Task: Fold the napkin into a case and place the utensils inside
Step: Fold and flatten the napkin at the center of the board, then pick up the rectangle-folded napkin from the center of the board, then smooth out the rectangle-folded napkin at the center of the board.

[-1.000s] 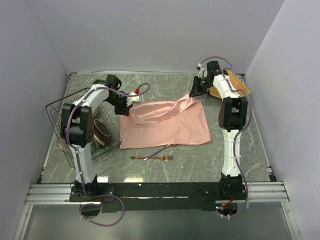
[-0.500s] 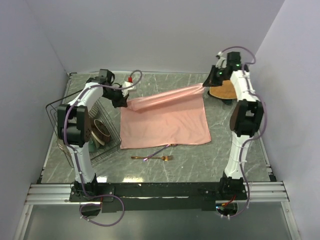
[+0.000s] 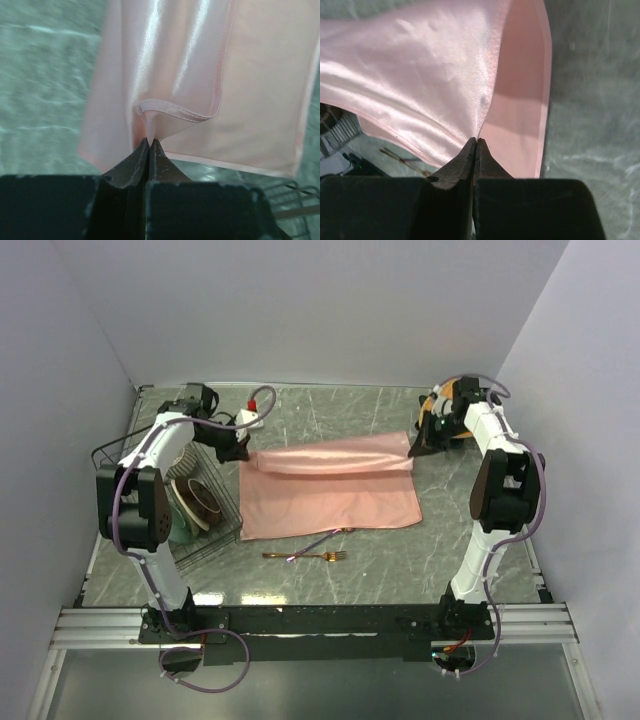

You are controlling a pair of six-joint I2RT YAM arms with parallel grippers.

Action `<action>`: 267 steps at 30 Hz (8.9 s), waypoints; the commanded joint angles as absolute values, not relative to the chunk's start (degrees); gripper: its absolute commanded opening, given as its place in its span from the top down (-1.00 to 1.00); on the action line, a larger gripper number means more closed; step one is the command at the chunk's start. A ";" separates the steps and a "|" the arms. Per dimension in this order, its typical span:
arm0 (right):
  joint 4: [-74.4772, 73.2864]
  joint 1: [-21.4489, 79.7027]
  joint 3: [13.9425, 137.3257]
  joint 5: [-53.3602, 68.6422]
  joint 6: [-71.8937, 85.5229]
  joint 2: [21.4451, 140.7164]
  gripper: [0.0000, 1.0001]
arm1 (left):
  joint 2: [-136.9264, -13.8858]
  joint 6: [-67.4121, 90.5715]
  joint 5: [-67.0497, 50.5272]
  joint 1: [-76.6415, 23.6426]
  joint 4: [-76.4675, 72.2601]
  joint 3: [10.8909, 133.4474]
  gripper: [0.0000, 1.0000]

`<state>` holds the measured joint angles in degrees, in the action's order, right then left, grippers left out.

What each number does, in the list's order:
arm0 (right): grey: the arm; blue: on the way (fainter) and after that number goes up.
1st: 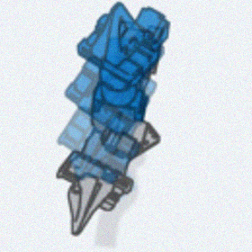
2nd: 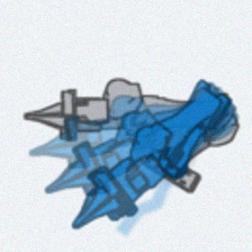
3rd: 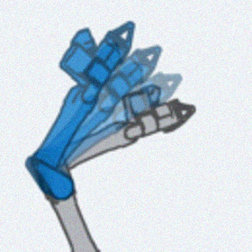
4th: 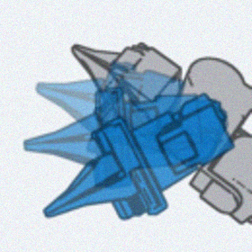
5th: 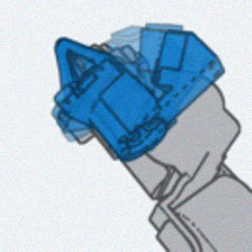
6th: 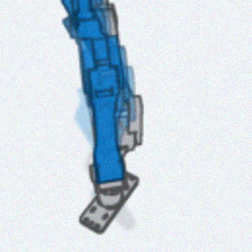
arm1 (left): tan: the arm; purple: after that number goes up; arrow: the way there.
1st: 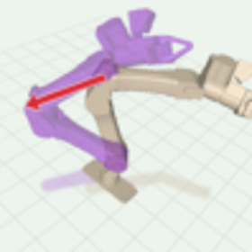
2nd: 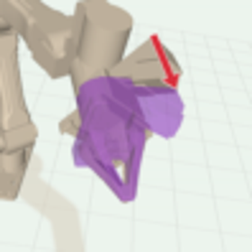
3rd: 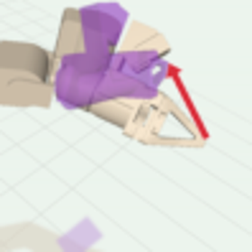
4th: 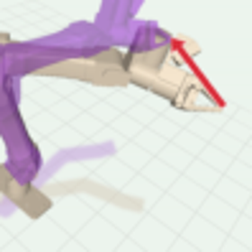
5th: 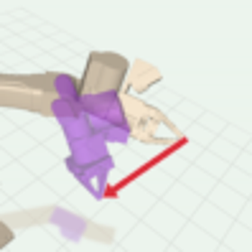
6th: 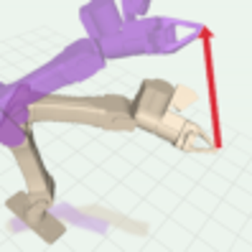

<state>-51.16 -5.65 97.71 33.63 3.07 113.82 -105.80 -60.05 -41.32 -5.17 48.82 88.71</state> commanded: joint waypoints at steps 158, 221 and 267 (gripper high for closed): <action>-38.23 10.11 79.19 8.79 -61.17 106.61 1.00 | -107.93 -59.06 -16.17 -19.69 38.76 75.68 0.43; -42.89 9.93 74.71 11.51 -63.02 104.77 1.00 | -106.26 -61.00 -14.68 -20.74 46.41 73.30 0.55; -46.76 10.90 76.29 11.78 -63.46 106.52 0.81 | -106.26 -60.38 -18.63 -20.74 48.25 77.34 0.22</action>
